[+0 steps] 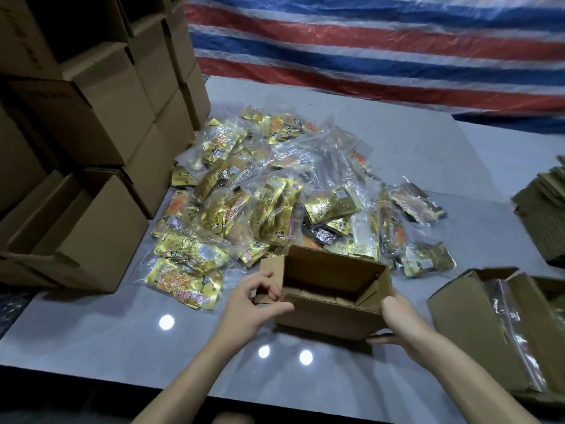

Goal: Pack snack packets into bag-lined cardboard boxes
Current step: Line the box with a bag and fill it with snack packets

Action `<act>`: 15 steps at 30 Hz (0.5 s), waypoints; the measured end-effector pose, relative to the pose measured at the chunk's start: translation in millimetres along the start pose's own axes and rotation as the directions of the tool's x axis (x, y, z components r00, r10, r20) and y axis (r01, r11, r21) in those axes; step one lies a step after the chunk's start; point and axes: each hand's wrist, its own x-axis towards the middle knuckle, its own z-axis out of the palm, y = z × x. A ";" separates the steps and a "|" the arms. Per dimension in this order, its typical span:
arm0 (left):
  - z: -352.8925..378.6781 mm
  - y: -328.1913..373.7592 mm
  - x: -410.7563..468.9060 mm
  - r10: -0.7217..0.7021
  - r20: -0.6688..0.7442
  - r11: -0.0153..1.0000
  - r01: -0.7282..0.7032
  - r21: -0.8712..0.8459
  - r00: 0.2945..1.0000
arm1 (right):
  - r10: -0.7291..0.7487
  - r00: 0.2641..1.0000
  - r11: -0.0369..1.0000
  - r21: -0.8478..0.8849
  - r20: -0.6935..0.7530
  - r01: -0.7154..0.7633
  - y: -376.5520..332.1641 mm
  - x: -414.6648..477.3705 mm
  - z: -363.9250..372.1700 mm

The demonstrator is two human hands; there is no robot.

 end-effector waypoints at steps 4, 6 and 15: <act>-13.4 9.5 6.0 -0.048 0.080 0.988 0.059 -0.141 0.996 | 0.026 0.999 0.999 0.037 -0.027 -0.025 -2.3 -0.2 3.9; -26.5 13.0 10.3 -0.037 0.041 0.960 0.047 -0.276 0.998 | 0.039 0.998 0.999 0.028 -0.047 -0.038 -1.8 0.1 7.5; -102.5 -16.3 62.2 -0.003 -0.666 0.857 0.345 0.382 0.746 | 0.068 0.995 0.997 -0.035 -0.074 -0.071 -8.5 8.6 14.7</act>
